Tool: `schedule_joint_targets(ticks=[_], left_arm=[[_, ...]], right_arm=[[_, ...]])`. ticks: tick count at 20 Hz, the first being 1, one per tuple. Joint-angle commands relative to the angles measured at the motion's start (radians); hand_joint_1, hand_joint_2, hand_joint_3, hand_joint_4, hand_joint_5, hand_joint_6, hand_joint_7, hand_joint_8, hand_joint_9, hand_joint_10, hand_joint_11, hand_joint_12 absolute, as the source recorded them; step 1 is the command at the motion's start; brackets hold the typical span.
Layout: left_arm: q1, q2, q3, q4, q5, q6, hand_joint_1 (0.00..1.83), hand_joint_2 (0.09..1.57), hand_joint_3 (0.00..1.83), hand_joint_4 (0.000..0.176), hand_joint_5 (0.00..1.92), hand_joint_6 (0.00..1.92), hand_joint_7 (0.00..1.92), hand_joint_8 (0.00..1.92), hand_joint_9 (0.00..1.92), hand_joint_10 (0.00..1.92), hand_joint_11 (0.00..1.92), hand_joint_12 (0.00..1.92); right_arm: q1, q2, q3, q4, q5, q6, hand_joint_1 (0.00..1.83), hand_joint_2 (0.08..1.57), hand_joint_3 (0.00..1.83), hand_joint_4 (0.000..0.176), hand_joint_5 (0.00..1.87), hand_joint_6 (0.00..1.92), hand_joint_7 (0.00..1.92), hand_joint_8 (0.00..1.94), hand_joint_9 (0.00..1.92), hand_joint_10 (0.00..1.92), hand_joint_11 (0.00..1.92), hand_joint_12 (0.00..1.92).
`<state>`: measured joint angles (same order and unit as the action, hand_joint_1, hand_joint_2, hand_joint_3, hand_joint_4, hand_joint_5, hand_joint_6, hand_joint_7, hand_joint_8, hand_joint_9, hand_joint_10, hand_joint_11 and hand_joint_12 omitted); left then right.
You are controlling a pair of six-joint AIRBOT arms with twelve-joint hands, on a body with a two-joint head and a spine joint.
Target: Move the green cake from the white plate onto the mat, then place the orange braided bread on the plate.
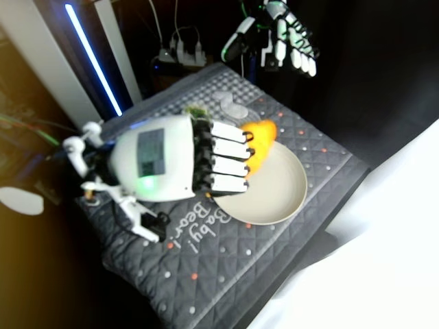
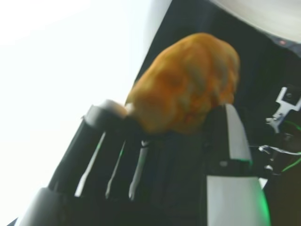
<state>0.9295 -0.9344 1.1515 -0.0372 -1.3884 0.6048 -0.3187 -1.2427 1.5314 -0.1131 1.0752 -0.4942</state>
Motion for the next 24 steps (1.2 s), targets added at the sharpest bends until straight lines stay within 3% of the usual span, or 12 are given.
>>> schedule_joint_targets(ticks=[1, 3, 5, 9, 11, 12, 16, 17, 18, 19, 20, 24], left_arm=[[-0.010, -0.001, 0.000, -0.020, -0.130, -0.012, 0.81, 0.71, 0.00, 0.164, 0.27, 0.00, 0.24, 0.00, 0.21, 0.00, 0.00, 0.50], [-0.010, -0.001, -0.003, -0.019, -0.132, -0.013, 0.74, 0.80, 0.01, 0.118, 0.26, 0.00, 0.23, 0.00, 0.21, 0.00, 0.00, 0.56], [-0.010, -0.001, -0.004, -0.018, -0.134, -0.017, 0.75, 0.80, 0.00, 0.127, 0.26, 0.00, 0.22, 0.00, 0.18, 0.00, 0.00, 0.52], [-0.014, -0.008, -0.005, -0.014, -0.138, -0.027, 0.77, 0.80, 0.00, 0.174, 0.23, 0.00, 0.20, 0.00, 0.16, 0.00, 0.00, 0.45], [-0.015, -0.011, -0.004, -0.013, -0.141, -0.036, 0.79, 0.78, 0.00, 0.171, 0.23, 0.00, 0.20, 0.00, 0.17, 0.00, 0.00, 0.45], [-0.016, -0.014, -0.004, -0.012, -0.141, -0.038, 0.79, 0.78, 0.00, 0.145, 0.22, 0.00, 0.22, 0.01, 0.18, 0.01, 0.01, 0.45], [-0.018, -0.037, -0.003, -0.014, -0.149, -0.053, 0.82, 0.78, 0.00, 0.160, 0.21, 0.00, 0.23, 0.01, 0.19, 0.01, 0.04, 0.42], [-0.018, -0.041, -0.001, -0.015, -0.147, -0.056, 0.81, 0.78, 0.00, 0.158, 0.22, 0.01, 0.24, 0.01, 0.20, 0.01, 0.04, 0.43], [-0.018, -0.045, 0.002, -0.016, -0.144, -0.064, 0.83, 0.79, 0.00, 0.159, 0.23, 0.01, 0.24, 0.01, 0.19, 0.01, 0.02, 0.42], [-0.018, -0.045, 0.005, -0.017, -0.145, -0.075, 0.83, 0.78, 0.00, 0.156, 0.23, 0.01, 0.23, 0.00, 0.18, 0.00, 0.00, 0.41], [-0.017, -0.044, 0.006, -0.017, -0.149, -0.081, 0.81, 0.79, 0.00, 0.145, 0.24, 0.01, 0.24, 0.00, 0.19, 0.00, 0.02, 0.42], [-0.016, -0.044, 0.004, -0.018, -0.151, -0.082, 0.76, 0.80, 0.00, 0.157, 0.19, 0.00, 0.20, 0.00, 0.16, 0.00, 0.00, 0.41]], right_arm=[[0.016, 0.012, 0.009, 0.049, 0.133, 0.003, 1.16, 1.15, 0.00, 0.000, 0.89, 1.10, 0.76, 1.68, 0.78, 1.83, 0.83, 1.92], [0.016, 0.012, 0.015, 0.067, 0.134, 0.003, 1.16, 1.14, 0.00, 0.000, 0.92, 1.05, 0.78, 1.74, 0.84, 1.89, 0.92, 1.92], [0.016, 0.007, 0.025, 0.085, 0.134, 0.003, 1.16, 1.14, 0.00, 0.000, 0.93, 1.05, 0.77, 1.71, 0.86, 1.88, 0.94, 1.92], [0.016, -0.058, 0.082, 0.096, 0.130, 0.004, 1.23, 1.22, 0.00, 0.000, 0.76, 1.03, 0.83, 1.46, 0.91, 1.46, 0.96, 1.71], [0.016, -0.091, 0.111, 0.117, 0.104, 0.004, 1.35, 1.20, 0.00, 0.000, 0.77, 0.94, 0.83, 1.34, 0.77, 1.57, 0.71, 1.64], [0.016, -0.108, 0.128, 0.125, 0.082, 0.006, 1.35, 1.22, 0.00, 0.000, 0.71, 1.02, 0.79, 1.40, 0.76, 1.60, 0.67, 1.61], [0.015, -0.154, 0.222, 0.127, 0.000, 0.108, 1.33, 1.26, 0.00, 0.000, 0.60, 1.22, 0.69, 1.51, 0.74, 1.60, 0.61, 1.44], [0.015, -0.155, 0.226, 0.127, -0.012, 0.111, 1.15, 1.30, 0.00, 0.000, 0.59, 1.41, 0.68, 1.56, 0.61, 1.01, 0.55, 1.26], [0.015, -0.156, 0.227, 0.126, -0.019, 0.111, 0.99, 1.20, 0.00, 0.037, 0.25, 0.52, 0.39, 0.58, 0.52, 0.42, 0.41, 1.00], [0.015, -0.157, 0.227, 0.123, -0.019, 0.111, 0.90, 1.14, 0.00, 0.115, 0.12, 0.15, 0.28, 0.17, 0.46, 0.14, 0.36, 0.81], [0.015, -0.161, 0.226, 0.117, -0.019, 0.111, 0.79, 1.06, 0.00, 0.146, 0.05, 0.03, 0.17, 0.04, 0.33, 0.03, 0.24, 0.65], [0.015, -0.170, 0.220, 0.093, -0.019, 0.111, 0.71, 1.02, 0.00, 0.157, 0.04, 0.00, 0.02, 0.00, 0.13, 0.00, 0.06, 0.51]])
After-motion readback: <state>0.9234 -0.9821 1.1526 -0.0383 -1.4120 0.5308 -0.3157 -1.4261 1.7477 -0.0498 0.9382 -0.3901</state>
